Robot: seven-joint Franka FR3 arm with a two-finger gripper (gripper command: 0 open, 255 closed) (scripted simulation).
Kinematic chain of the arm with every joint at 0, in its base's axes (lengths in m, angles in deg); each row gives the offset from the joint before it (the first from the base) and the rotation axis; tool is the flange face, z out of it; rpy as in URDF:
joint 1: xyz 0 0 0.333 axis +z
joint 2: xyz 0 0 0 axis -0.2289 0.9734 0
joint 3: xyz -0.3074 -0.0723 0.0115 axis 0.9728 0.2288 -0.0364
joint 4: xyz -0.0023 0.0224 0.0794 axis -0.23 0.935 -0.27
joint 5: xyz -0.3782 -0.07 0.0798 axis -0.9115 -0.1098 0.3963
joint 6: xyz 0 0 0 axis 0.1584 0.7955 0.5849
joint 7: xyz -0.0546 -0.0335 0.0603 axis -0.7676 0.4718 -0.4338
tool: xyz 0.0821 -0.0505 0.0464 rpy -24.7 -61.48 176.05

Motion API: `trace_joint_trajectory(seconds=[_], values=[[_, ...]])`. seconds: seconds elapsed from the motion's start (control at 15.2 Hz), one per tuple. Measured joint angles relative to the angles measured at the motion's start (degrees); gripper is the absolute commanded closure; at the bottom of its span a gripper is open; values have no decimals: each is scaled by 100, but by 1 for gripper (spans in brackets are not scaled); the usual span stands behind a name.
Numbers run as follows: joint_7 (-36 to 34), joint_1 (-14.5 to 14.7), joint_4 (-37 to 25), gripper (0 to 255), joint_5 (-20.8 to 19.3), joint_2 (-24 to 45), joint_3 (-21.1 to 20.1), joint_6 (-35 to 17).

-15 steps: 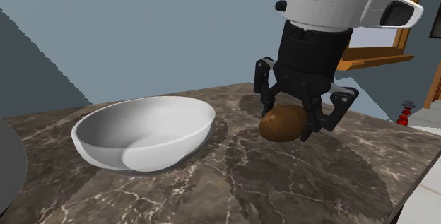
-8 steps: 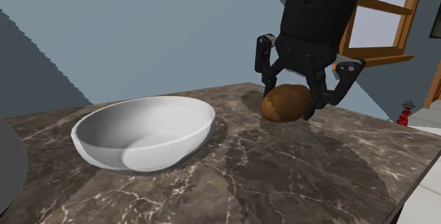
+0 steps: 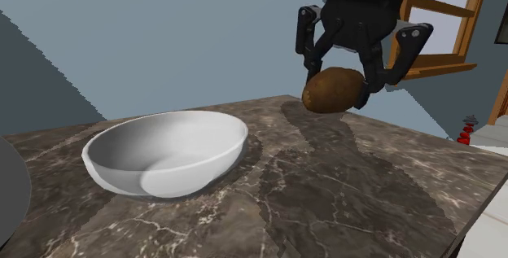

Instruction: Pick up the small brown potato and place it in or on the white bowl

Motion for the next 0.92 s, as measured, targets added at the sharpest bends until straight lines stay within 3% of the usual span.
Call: trace_joint_trajectory(seconds=[0.59, 0.92], values=[[-77, -1, -702, 255, -32, 35, -4, 665], [-636, 179, -402, 255, -133, -280, -361, 634]])
